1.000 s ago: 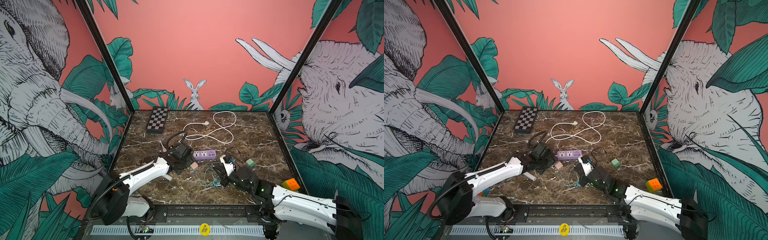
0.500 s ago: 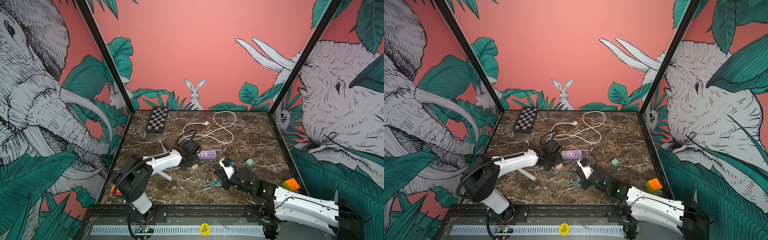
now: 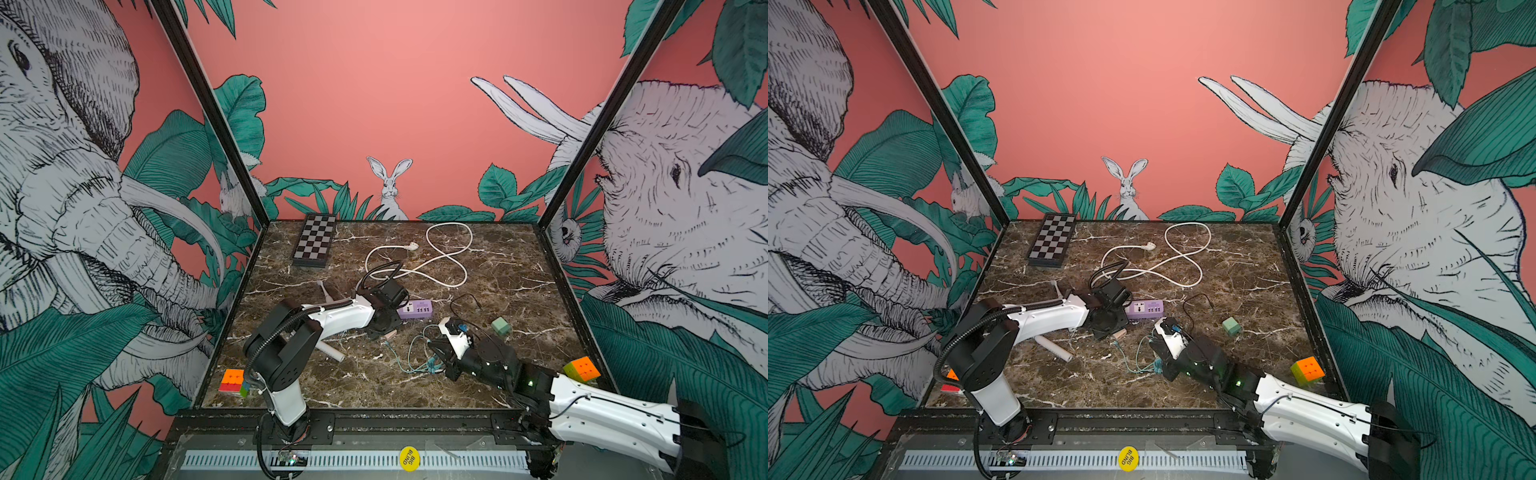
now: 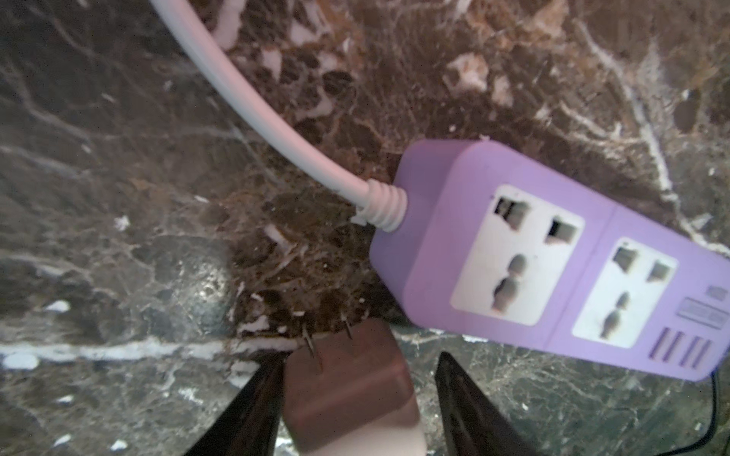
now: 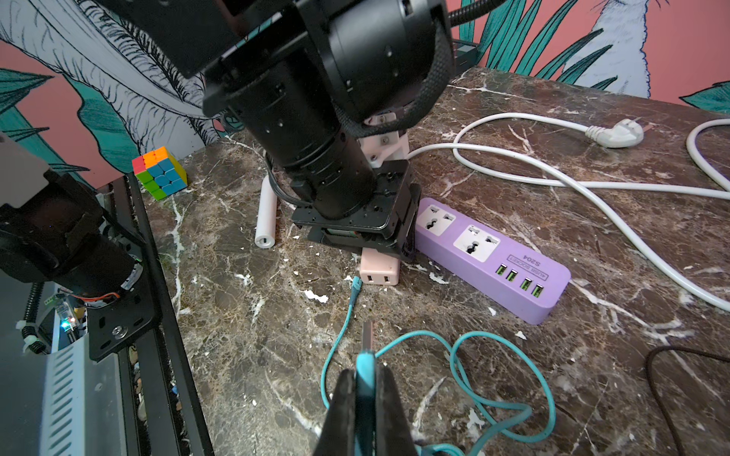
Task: Charge the electric toothbrush
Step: Pick up the plug from the center of the board.
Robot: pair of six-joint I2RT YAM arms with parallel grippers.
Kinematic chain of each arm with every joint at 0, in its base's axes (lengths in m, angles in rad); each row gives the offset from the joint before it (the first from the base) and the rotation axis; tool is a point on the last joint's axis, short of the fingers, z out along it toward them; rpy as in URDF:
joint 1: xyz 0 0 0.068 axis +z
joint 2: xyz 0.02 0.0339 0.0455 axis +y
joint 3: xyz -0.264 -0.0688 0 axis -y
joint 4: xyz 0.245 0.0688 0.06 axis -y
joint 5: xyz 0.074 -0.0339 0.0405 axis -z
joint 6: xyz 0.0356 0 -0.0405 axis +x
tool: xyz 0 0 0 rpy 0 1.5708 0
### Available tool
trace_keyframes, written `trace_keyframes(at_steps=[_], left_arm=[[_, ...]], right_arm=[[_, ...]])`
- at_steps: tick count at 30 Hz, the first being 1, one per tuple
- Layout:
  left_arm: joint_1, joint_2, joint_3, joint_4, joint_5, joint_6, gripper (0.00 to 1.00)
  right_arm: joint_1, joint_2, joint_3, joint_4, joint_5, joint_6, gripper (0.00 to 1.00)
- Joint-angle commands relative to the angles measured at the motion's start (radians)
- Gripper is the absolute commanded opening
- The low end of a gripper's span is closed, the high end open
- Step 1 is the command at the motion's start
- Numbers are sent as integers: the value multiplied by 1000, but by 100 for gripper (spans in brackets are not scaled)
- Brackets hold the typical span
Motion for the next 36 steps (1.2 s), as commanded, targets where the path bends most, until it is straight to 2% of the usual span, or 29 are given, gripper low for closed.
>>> trace_keyframes(at_steps=[1, 14, 36], left_arm=[[-8, 10, 33, -47, -28, 7, 60], [-56, 46, 94, -144, -52, 18, 60], [-59, 90, 122, -123, -96, 37, 56]], right_arm=[[-3, -8, -5, 5, -11, -12, 0], [-3, 14, 9, 8, -22, -13, 0], [-3, 3, 1, 3, -32, -8, 0]])
